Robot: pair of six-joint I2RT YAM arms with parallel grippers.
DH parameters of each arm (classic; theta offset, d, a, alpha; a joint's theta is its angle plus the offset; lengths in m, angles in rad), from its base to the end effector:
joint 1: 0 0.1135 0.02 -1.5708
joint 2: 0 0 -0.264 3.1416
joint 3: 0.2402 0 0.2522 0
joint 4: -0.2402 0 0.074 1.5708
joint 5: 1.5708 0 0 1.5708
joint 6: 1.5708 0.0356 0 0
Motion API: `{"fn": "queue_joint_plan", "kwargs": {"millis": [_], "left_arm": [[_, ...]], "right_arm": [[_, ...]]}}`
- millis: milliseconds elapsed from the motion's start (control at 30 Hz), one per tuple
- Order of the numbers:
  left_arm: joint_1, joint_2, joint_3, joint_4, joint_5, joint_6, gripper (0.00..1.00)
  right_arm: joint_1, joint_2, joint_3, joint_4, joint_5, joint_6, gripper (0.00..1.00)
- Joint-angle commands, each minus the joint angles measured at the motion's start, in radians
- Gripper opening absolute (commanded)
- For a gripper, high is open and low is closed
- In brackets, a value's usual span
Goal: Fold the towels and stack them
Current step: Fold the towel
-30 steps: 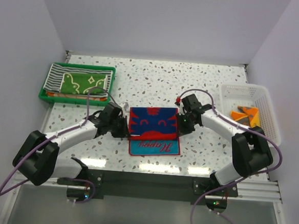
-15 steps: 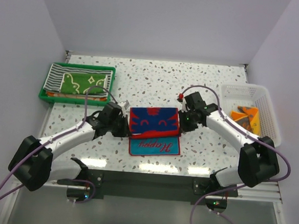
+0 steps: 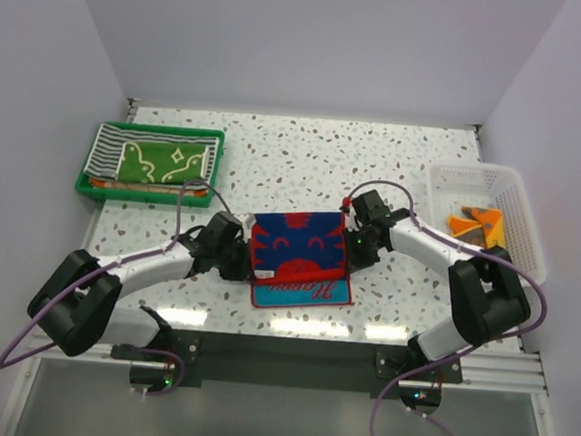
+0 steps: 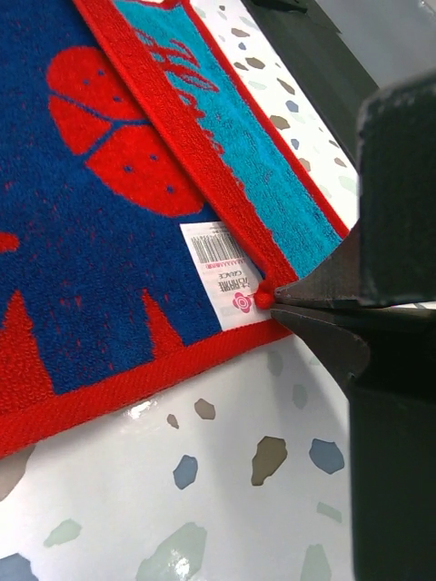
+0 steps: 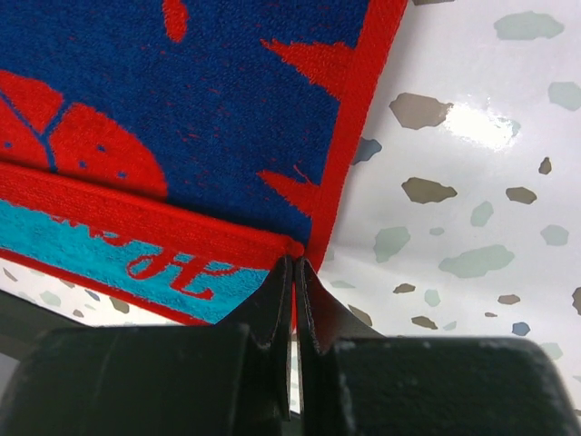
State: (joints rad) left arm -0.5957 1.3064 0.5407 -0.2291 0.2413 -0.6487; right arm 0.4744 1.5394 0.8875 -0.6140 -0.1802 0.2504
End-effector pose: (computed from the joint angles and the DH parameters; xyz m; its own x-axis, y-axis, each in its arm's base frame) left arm 0.1842 -0.1351 0.1508 -0.9474 -0.0665 -0.3130 0.1006 0.8666 -0.4888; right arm 0.2422 0.1316 0.1725 -0.9453 -0.2114 -0.2485 -0.2715 0.9320 0.2400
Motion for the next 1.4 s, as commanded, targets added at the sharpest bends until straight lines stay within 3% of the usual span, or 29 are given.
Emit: {"fn": "queue_joint_plan", "kwargs": {"millis": [0,233,433,567,967,1200,1367], "left_arm": [[0.002,0.03,-0.013,-0.019,-0.039,-0.009,0.0],[0.005,0.106,0.062,-0.085,-0.148,0.001,0.0],[0.12,0.189,0.169,-0.092,-0.16,0.086,0.0],[0.131,0.244,0.24,-0.091,-0.14,0.132,0.0],[0.131,0.111,0.373,-0.209,-0.148,0.159,0.0],[0.114,0.016,0.321,-0.237,-0.168,0.159,0.0],[0.114,0.043,0.233,-0.187,-0.159,0.156,0.0]], "right_arm": [[-0.008,0.011,-0.007,0.013,0.051,0.003,0.0],[-0.008,0.076,-0.007,0.059,0.051,0.016,0.0],[-0.008,0.149,0.037,0.099,0.076,0.038,0.0],[-0.01,0.169,0.085,0.089,0.114,0.033,0.0],[-0.008,-0.022,0.176,-0.046,0.104,0.02,0.0],[0.0,-0.131,0.117,-0.081,0.071,0.039,0.0],[0.004,-0.093,0.051,-0.044,0.064,0.047,0.0]]}}
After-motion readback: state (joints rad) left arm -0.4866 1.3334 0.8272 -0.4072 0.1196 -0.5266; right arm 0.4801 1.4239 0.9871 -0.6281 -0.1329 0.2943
